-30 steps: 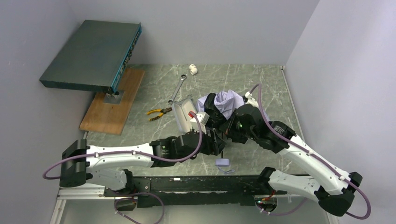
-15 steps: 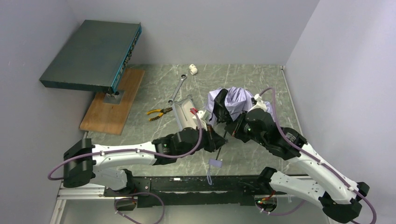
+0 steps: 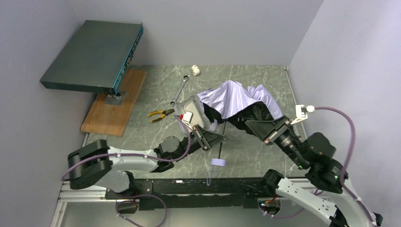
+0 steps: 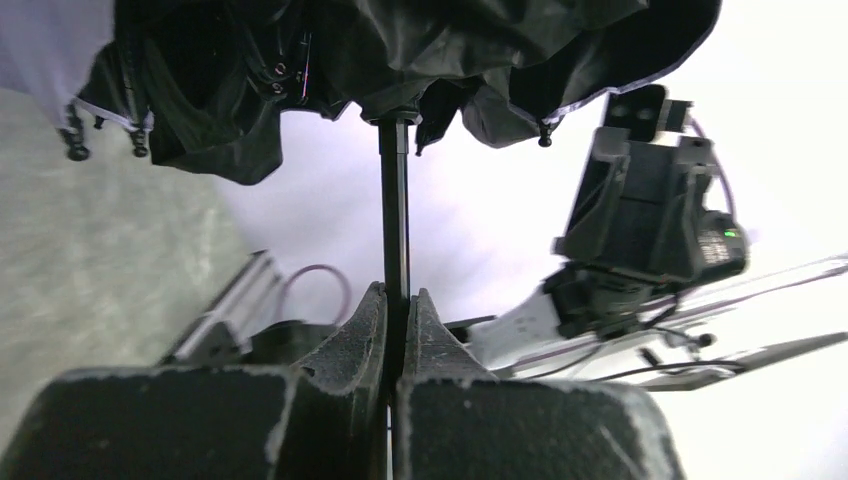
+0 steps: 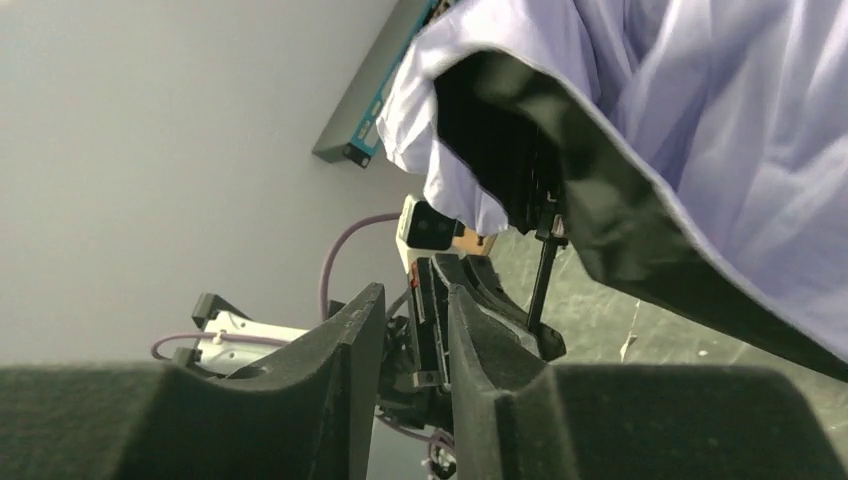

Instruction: Open the umbrella

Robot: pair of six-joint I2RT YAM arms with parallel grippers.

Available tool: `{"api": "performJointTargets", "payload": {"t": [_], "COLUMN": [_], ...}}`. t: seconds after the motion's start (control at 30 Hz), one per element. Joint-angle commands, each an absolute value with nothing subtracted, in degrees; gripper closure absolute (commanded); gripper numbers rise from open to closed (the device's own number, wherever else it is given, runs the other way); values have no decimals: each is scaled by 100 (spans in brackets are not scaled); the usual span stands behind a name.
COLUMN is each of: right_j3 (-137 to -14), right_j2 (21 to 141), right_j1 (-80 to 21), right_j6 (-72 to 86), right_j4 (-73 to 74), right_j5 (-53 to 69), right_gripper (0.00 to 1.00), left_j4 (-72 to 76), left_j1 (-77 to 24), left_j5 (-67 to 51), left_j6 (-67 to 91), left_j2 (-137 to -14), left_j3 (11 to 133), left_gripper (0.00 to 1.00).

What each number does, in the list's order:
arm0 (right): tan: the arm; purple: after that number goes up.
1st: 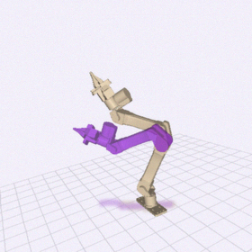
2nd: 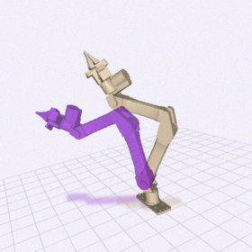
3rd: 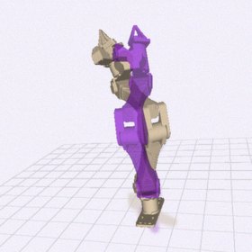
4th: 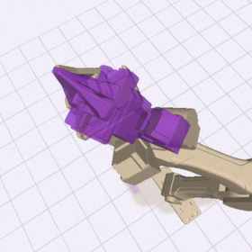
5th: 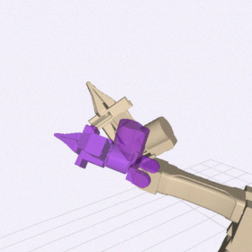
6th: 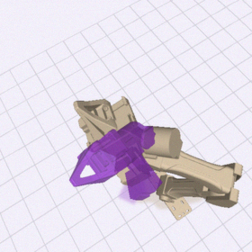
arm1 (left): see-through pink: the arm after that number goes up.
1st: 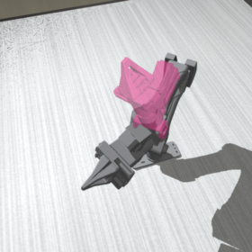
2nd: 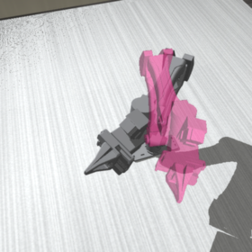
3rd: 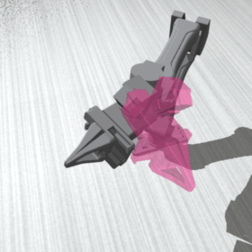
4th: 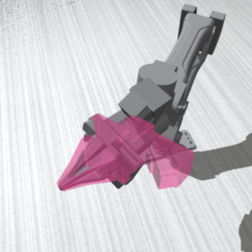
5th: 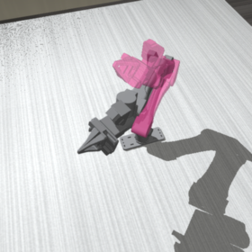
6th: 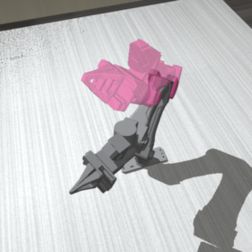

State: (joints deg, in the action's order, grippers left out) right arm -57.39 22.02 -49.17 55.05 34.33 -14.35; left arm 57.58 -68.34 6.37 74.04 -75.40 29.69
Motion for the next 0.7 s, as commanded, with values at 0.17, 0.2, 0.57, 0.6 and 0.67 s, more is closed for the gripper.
{"api": "performJointTargets", "payload": {"t": [0.17, 0.2, 0.57, 0.6, 0.67], "right_j3": [-5132, -5113, -5056, -5061, -5080], "right_j2": [2775, 2765, 2775, 2810, 2880], "right_j1": [-4935, -4932, -4931, -4931, -4935], "right_j6": [5783, 5783, 5781, 5763, 5749], "right_j4": [2617, 2612, 2390, 2342, 2240], "right_j5": [-1170, -1251, -1771, -1761, -1738], "right_gripper": [81, 81, 72, 69, 66], "left_j4": [9037, 9043, 9344, 9403, 9531], "left_j1": [-7134, -7158, -7285, -7300, -7316], "left_j5": [678, 692, 723, 747, 758], "left_j6": [8118, 8101, 8115, 8121, 8142], "left_j2": [-8562, -8578, -8771, -8811, -8888], "left_j3": [3938, 3964, 3908, 3911, 3911], "left_gripper": [100, 100, 100, 100, 100]}}
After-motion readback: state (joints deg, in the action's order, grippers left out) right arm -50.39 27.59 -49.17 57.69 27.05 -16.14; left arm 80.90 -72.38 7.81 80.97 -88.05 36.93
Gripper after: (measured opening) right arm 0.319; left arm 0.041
